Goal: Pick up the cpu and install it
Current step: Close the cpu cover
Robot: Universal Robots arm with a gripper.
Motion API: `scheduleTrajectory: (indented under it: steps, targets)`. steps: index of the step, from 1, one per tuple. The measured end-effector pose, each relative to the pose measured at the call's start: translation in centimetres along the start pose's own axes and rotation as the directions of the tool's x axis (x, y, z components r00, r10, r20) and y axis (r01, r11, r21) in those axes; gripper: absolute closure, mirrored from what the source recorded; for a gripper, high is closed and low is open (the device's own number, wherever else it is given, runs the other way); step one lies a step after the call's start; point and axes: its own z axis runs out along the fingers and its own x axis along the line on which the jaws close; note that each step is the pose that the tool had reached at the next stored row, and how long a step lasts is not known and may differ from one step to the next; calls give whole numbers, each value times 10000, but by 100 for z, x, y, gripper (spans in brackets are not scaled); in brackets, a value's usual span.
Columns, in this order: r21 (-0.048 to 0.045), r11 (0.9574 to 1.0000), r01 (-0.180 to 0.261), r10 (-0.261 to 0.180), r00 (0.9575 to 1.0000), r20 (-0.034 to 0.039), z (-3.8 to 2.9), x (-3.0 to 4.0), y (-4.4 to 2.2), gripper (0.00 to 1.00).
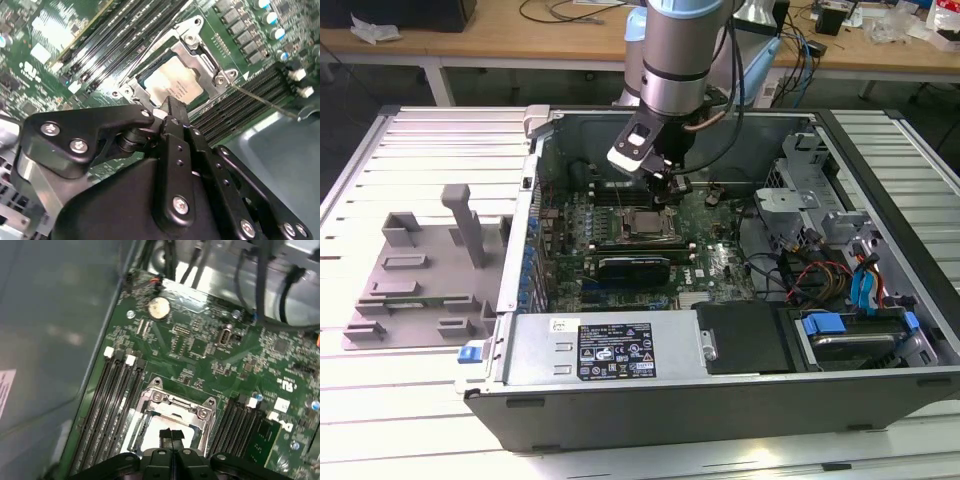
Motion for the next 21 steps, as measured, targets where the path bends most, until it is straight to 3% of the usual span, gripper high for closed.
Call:
scheduleTrajectory:
  steps: [2,5,6,9,11,12,13,14,16,17,18,20,21]
  targets:
    - [5,9977,674,-675,9977,12,0,0,0,89]
    - [13,9881,1535,-1535,9881,26,0,0,0,89]
    - [18,9790,2040,-2040,9790,34,1,0,0,89]
    - [34,9428,3335,-3335,9427,53,1,0,0,89]
    - [41,9226,3858,-3859,9225,61,2,0,0,89]
    - [43,9155,4024,-4024,9155,63,2,0,0,89]
    - [50,8959,4443,-4443,8959,69,2,0,0,89]
    - [54,8806,4738,-4738,8806,73,2,0,0,89]
    - [68,8366,5478,-5478,8365,83,3,0,0,89]
    - [72,8226,5686,-5687,8225,85,4,0,0,89]
    - [75,8116,5842,-5842,8115,87,4,0,0,89]
    - [85,7769,6296,-6296,7768,92,6,0,0,89]
    - [88,7650,6440,-6440,7650,94,6,0,0,89]
